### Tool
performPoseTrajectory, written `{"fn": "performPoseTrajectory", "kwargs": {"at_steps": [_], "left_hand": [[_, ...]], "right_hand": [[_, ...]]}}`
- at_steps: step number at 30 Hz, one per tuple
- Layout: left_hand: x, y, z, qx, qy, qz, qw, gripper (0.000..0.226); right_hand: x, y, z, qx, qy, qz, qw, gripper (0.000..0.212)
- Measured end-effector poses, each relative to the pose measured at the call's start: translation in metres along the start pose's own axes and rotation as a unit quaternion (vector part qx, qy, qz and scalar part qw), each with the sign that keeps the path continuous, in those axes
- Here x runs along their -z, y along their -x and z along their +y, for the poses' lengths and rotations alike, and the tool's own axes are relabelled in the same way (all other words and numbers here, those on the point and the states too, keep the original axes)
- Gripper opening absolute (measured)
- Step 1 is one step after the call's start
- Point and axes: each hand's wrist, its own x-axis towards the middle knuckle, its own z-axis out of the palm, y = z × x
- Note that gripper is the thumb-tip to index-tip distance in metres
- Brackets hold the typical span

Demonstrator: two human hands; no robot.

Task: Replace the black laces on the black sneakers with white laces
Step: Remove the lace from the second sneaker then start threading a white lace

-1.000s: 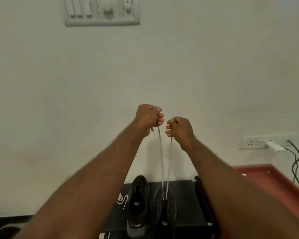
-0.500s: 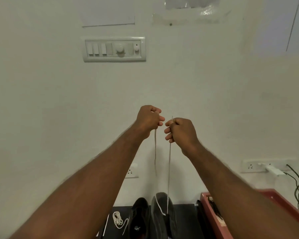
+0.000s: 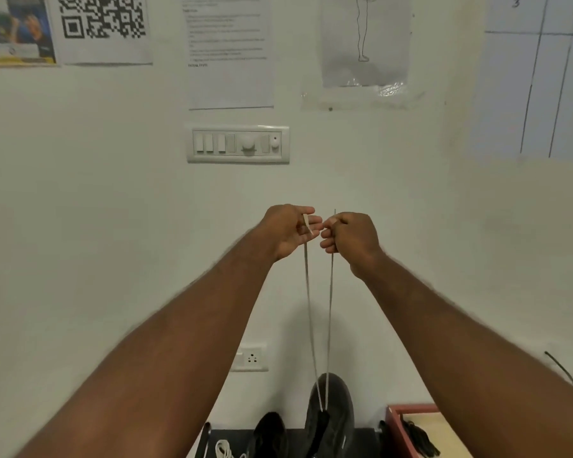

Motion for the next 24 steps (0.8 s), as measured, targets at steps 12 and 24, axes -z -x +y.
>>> {"fn": "performPoseTrajectory", "kwargs": {"at_steps": [12,24], "left_hand": [[-0.016,0.001,0.002,-0.207,-0.401,0.105,0.886,0.024],[-0.021,-0.007,0.000,-0.230,-0.213,0.134,0.940,0.019]], "right_hand": [[0.004,-0.003,-0.013,0.012,0.033,0.049,0.998,0.023],[0.005,-0.010,-0.052,0.027,0.011,0.037,0.999,0.022]]}}
